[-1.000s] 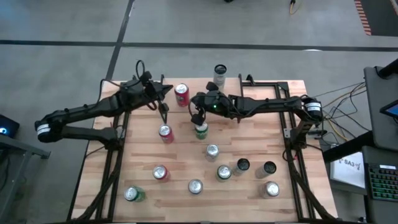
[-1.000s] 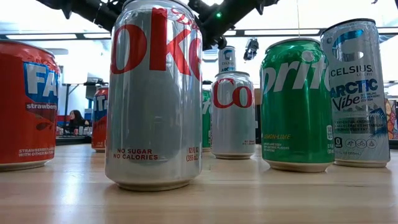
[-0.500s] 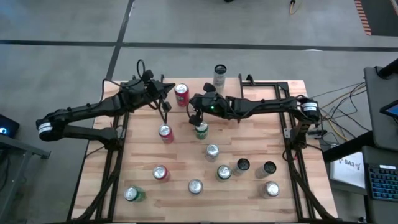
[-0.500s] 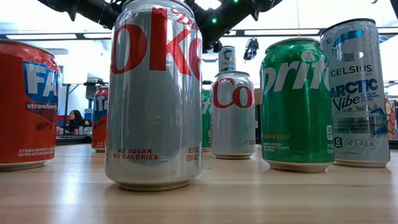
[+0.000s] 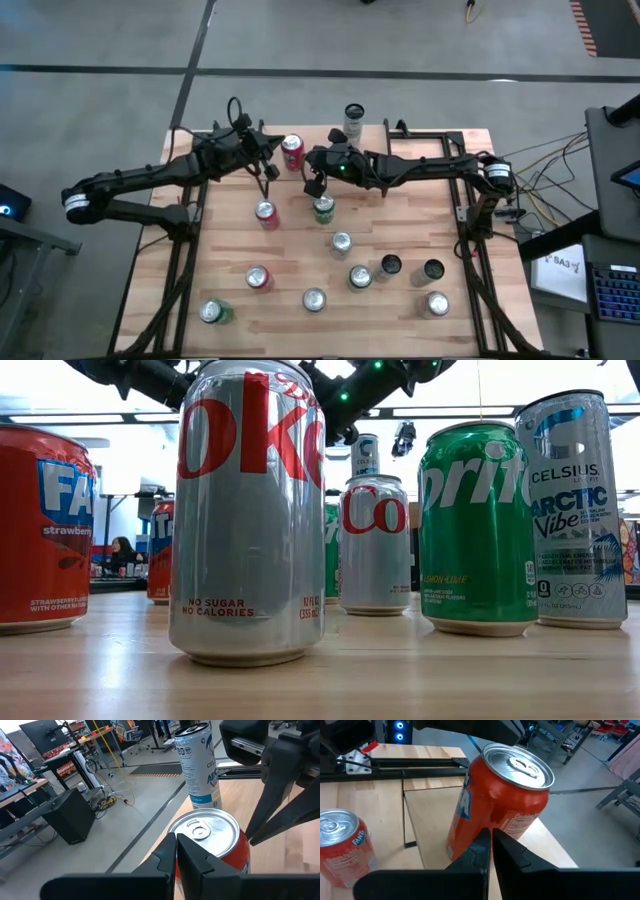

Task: Place canned beverage on shelf
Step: Put the center orange soda can on the shelf

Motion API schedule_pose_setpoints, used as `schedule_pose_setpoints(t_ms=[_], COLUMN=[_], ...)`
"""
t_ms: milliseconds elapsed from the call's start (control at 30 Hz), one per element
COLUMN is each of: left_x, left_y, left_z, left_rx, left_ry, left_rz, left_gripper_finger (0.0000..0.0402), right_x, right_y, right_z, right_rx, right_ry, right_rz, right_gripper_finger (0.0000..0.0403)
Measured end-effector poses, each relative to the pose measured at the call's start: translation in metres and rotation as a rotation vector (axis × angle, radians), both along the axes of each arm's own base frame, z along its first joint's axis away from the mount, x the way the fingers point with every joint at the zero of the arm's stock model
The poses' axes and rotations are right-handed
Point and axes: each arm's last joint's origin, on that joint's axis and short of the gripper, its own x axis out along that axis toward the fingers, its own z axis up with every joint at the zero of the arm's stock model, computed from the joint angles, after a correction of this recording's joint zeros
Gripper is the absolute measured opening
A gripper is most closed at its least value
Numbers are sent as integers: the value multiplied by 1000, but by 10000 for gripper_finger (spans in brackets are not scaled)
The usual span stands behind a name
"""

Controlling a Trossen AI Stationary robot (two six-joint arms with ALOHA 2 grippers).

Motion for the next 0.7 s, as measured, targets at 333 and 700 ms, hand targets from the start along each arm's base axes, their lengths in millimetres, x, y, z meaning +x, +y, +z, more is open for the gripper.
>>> schedule_pose_setpoints(t_ms=[333,700], left_x=[0,-1], left_y=[0,-1], left_z=[-1,-2], left_rx=[-56,-108], left_ry=[-32,-50], left_rz=[14,4], left_gripper_finger=[0,0], right_x=[-1,-2], right_y=[-8,-15], right_z=[1,2], right_rx=[-12,-36], right_ry=[-1,-8], right_rz=[-14,-24], right_gripper_finger=[9,9])
